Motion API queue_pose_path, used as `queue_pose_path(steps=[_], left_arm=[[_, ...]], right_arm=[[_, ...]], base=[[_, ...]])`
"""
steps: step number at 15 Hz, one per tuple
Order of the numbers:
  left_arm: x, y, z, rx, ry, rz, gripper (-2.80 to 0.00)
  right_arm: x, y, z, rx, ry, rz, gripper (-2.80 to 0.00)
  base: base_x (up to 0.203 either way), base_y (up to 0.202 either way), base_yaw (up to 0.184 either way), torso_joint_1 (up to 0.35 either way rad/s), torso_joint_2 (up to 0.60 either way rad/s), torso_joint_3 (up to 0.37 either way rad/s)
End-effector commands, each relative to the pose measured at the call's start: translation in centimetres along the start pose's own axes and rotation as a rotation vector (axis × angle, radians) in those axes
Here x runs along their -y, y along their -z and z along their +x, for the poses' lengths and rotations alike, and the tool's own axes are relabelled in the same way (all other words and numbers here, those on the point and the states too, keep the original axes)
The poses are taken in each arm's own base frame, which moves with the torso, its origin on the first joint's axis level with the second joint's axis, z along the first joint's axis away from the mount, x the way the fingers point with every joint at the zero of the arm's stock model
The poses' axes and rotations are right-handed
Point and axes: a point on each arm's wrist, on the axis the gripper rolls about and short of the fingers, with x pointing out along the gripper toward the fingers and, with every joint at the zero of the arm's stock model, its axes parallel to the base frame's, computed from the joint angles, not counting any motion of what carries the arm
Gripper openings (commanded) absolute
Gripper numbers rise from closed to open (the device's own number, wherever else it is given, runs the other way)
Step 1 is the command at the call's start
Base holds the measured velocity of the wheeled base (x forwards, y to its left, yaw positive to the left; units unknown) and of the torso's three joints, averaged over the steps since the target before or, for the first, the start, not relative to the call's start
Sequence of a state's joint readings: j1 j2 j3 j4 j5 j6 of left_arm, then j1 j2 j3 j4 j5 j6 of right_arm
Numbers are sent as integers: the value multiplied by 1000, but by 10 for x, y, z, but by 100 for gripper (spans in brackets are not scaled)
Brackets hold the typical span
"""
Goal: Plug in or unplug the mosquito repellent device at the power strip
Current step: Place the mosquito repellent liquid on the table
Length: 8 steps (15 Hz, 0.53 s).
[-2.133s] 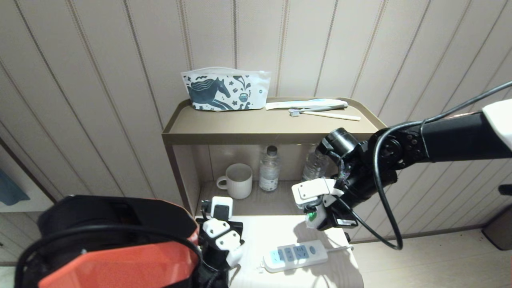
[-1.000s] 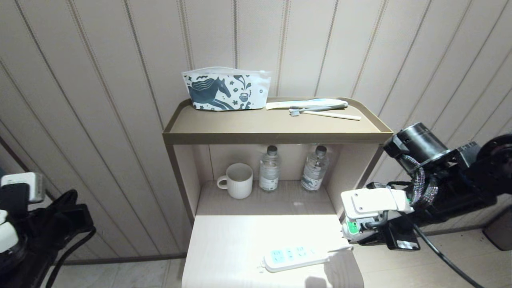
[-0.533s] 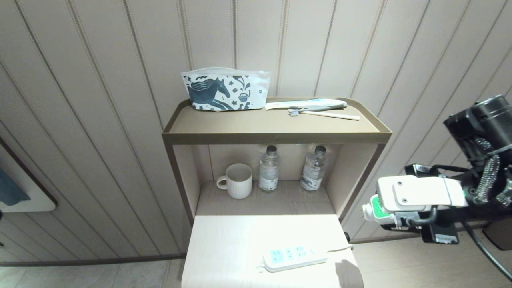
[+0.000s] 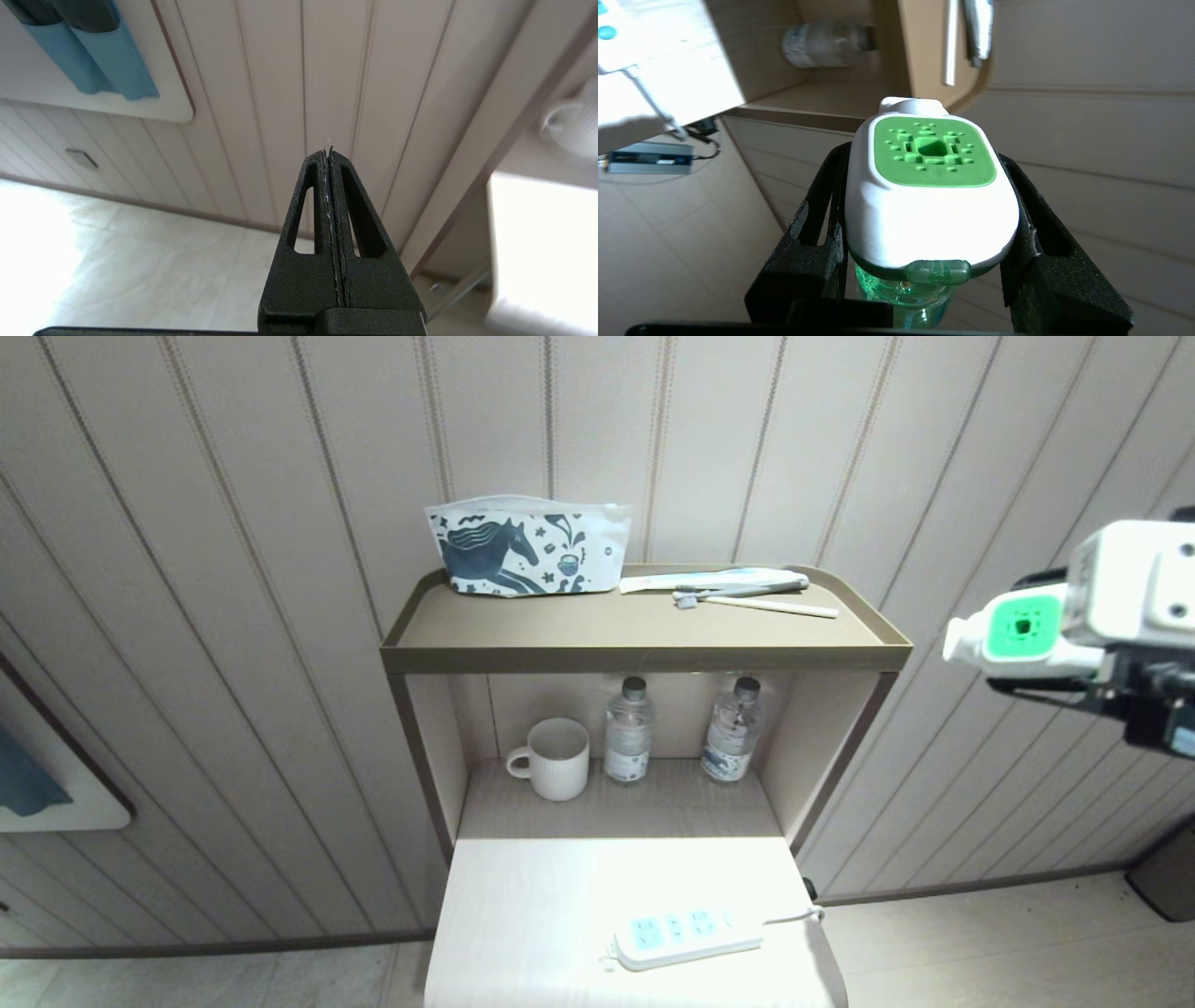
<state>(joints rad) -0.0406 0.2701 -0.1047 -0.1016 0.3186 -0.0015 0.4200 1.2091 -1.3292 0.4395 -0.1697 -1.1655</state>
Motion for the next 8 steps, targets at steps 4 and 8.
queue_pose_path(steps=[4, 8], left_arm=[[-2, 35, -21, 77, 179, -93, -280], [-1, 38, -22, 26, 230, -180, -280]], right_arm=[[59, -20, -60, 149, 418, 158, -280], [117, -35, -112, 336, 688, 322, -280]], base=[[0, 0, 0, 0, 0, 0], [0, 0, 0, 0, 0, 0]])
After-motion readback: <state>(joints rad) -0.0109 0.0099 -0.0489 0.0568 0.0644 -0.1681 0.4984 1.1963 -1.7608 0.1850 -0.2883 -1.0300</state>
